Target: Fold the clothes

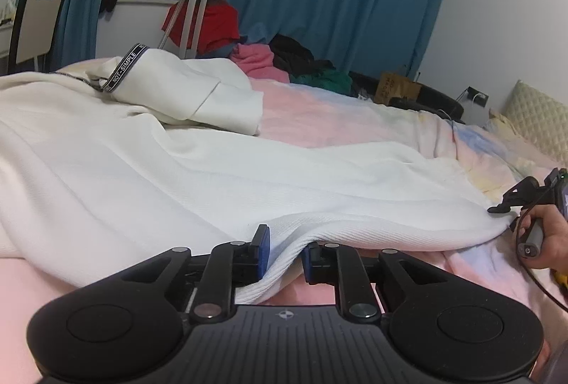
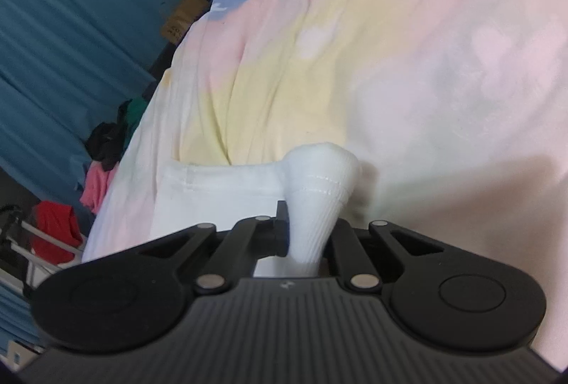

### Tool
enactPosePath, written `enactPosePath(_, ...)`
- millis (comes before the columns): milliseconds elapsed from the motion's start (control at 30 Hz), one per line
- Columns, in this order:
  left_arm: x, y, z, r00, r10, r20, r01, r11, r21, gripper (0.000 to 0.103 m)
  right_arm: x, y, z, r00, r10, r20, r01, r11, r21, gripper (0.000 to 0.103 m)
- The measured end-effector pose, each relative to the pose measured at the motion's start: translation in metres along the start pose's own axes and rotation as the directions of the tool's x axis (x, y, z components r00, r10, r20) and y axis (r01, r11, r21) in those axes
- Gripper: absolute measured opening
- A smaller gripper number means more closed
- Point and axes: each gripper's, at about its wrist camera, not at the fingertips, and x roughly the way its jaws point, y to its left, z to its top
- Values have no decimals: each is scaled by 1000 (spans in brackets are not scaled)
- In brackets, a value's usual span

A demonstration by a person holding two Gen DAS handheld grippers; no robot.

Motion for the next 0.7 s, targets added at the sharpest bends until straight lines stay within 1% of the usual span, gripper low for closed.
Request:
enactPosePath(33, -1, 1, 1, 1000, -2, -4, 2, 1000, -5, 24, 0, 4, -1, 1000, -5, 9, 5, 1000, -22, 6)
enactPosePath(100, -4, 2, 2, 1000, 5, -8, -5, 1000, -10, 34, -3, 14, -5, 999, -27, 28, 30, 996, -84, 7)
enactPosePath(133, -6, 3, 3, 1000, 10, -8, -10, 1000, -22, 46, -5, 20, -7, 998, -44, 36, 48, 992, -118, 9)
enactPosePath(167, -8, 5, 4, 1000, 15, -8, -15, 999, -35, 55, -6, 29, -11, 997, -67, 42, 73, 986, -152, 10)
enactPosePath(233, -12, 8, 6, 1000, 22, -7, -22, 998, -63, 62, -10, 40, -16, 995, -97, 38, 102, 974, -204, 13)
enactPosePath(267, -14, 9, 7, 1000, 26, -7, -27, 997, -75, 66, -13, 42, -17, 994, -110, 24, 112, 969, -222, 17)
enactPosePath(300, -16, 11, 8, 999, 32, -3, -32, 996, -86, 68, -15, 45, -19, 992, -123, 11, 122, 963, -239, 35)
enactPosePath(333, -19, 13, 9, 999, 38, 5, -38, 995, -97, 74, -21, 47, -22, 990, -143, 13, 142, 955, -261, 55)
enactPosePath(367, -22, 15, 10, 999, 45, 12, -43, 993, -108, 79, -31, 48, -26, 985, -166, 49, 174, 942, -286, 62)
enactPosePath(400, -26, 18, 10, 999, 49, 20, -47, 991, -126, 81, -41, 52, -27, 980, -176, 98, 198, 931, -308, 69)
enactPosePath(467, -34, 25, 11, 998, 59, 34, -52, 985, -165, 83, -61, 60, -30, 964, -187, 188, 243, 905, -350, 69)
enactPosePath(500, -37, 30, 12, 996, 77, 38, -68, 978, -197, 83, -69, 67, -32, 958, -181, 222, 252, 898, -359, 69)
enactPosePath(567, -45, 44, 13, 993, 111, 46, -94, 956, -277, 86, -83, 80, -37, 956, -133, 262, 227, 899, -374, 69)
enactPosePath(600, -50, 52, 13, 991, 125, 50, -102, 940, -325, 86, -90, 86, -41, 964, -86, 253, 183, 903, -390, 69)
enactPosePath(667, -59, 74, 14, 986, 161, 53, -121, 887, -445, 87, -102, 100, -51, 975, 1, 223, 96, 900, -425, 69)
enactPosePath(700, -64, 85, 13, 983, 178, 52, -129, 855, -503, 87, -107, 106, -59, 983, 29, 184, 59, 890, -452, 69)
